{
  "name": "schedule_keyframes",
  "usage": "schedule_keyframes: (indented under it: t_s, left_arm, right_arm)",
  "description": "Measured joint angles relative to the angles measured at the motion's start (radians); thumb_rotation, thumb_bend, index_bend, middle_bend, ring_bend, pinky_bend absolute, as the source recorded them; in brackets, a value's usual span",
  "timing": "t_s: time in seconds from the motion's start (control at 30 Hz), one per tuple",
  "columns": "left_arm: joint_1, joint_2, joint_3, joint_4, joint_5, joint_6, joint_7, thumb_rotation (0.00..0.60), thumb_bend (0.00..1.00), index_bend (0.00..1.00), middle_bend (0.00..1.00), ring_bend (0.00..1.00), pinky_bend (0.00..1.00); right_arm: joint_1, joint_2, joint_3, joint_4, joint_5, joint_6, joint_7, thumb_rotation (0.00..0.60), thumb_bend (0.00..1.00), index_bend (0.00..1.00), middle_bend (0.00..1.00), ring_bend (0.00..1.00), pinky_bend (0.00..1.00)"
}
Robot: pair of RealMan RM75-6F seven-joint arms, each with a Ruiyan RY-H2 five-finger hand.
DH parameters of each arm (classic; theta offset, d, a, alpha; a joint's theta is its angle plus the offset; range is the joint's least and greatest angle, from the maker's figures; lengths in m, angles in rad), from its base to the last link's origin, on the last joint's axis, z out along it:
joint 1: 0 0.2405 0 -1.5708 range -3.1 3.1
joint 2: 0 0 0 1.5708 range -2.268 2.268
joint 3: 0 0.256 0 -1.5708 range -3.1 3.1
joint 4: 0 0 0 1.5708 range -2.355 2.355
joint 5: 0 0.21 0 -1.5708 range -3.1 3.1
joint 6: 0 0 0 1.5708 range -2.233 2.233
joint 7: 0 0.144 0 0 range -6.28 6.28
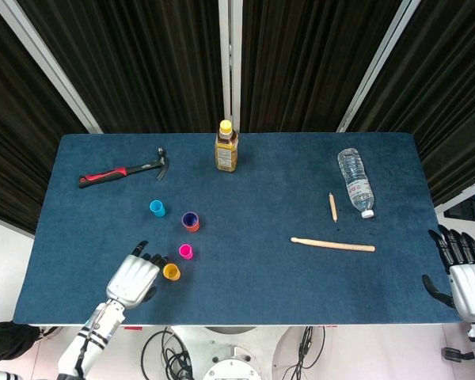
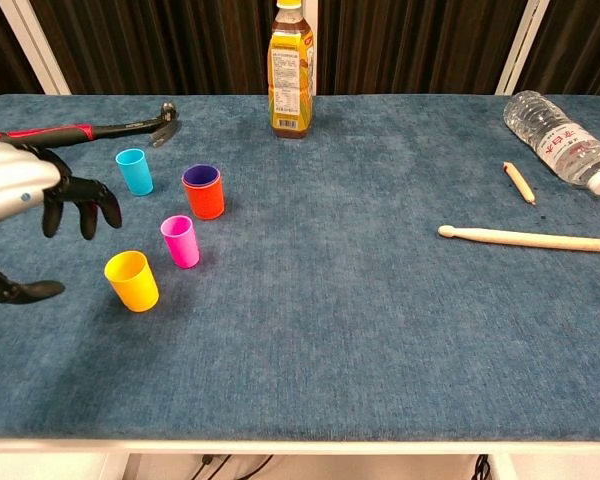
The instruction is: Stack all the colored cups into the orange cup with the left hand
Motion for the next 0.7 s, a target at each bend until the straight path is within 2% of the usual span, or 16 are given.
schedule_keyframes:
  t_s: [0.37,0.7]
  left_arm:
    - [0.043,-0.063,-0.025,0.11,0.062,-0.081,-0.043,0.6,0.25,0.28,0.33,0.4,0.13]
    - [0.061,-0.087,-0.083,0.156,0.073,-0.116,-0.046,0.6,0.25,0.28,0.34,0.4,0.13]
  right_arm:
    - [0.0,0.022,0.013,-0.034,-0.003,0.022,-0.009,0.6,0.28,0.0,0.0,0.0,0.0]
    - [-0.002,0.027,0.011,-0.041,-0.002,0.024,-0.016,0.6,0.28,0.0,0.0,0.0,0.0]
